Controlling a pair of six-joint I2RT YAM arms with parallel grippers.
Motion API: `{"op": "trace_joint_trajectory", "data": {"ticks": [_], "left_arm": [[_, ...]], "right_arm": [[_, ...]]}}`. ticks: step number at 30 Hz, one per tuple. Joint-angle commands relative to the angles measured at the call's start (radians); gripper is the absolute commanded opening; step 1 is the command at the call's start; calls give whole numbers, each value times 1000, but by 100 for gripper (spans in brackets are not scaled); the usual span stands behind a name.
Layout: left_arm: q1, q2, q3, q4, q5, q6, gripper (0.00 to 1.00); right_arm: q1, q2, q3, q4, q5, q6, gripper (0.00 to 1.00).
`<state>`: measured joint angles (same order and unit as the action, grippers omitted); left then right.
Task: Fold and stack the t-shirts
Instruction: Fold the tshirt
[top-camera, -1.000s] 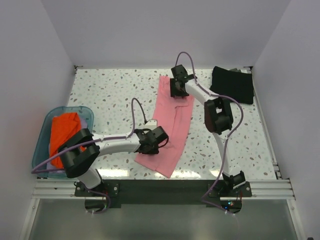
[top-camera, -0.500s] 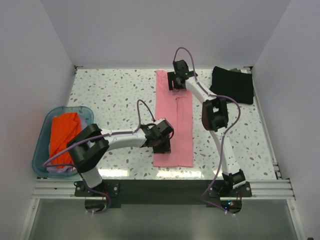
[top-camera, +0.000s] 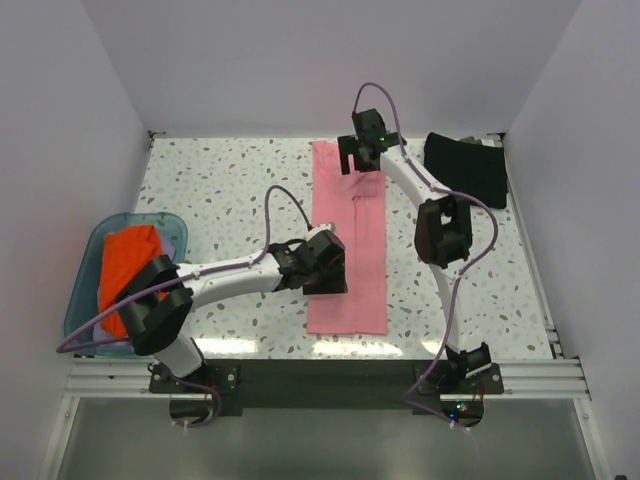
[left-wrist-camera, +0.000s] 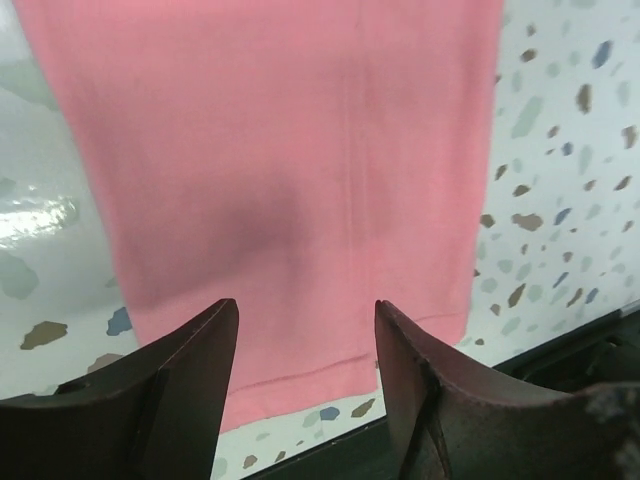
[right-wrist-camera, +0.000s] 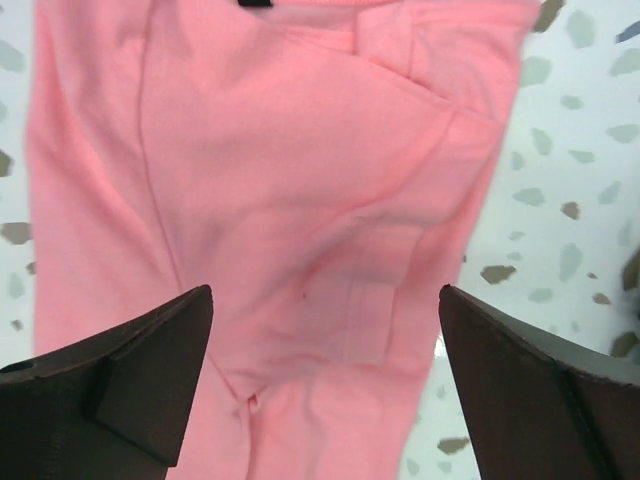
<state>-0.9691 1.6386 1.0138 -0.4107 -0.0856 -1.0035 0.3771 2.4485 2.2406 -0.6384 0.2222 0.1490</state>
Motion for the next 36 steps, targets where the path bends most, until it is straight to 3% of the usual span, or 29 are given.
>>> {"op": "trace_joint_trajectory", "data": {"ticks": [1,5,10,13,14,18,25,29,31,36], "left_arm": [[33,-103,63,-23,-80,92,62],[92,-193,-10,-10,-76,85,63],[125,-249,-148,49,-23,124,60],[125,-284,-231,105,30,147,59],[125,-295,-271,137,47,154,59],[93,-309,-353,184,80,149,57],[29,-315,-437,220,104,103,57],[7,-313,-471,175,60,48,56],[-2,-304,-478,144,35,13,55],[-43,-270,-483,115,4,-44,55]], "right_arm": [[-6,-195,-10,-41,55,32,99],[-6,-359,-209,-78,36,141,99],[19,-731,-867,133,-44,308,98],[81,-949,-1169,186,-38,384,84],[98,-1003,-1234,189,-41,408,72],[192,-1256,-1543,184,-78,523,60],[272,-1471,-1720,99,-145,668,58],[295,-1516,-1788,97,-208,722,54],[307,-1528,-1822,88,-221,750,47],[332,-1543,-1866,98,-221,781,45]]}}
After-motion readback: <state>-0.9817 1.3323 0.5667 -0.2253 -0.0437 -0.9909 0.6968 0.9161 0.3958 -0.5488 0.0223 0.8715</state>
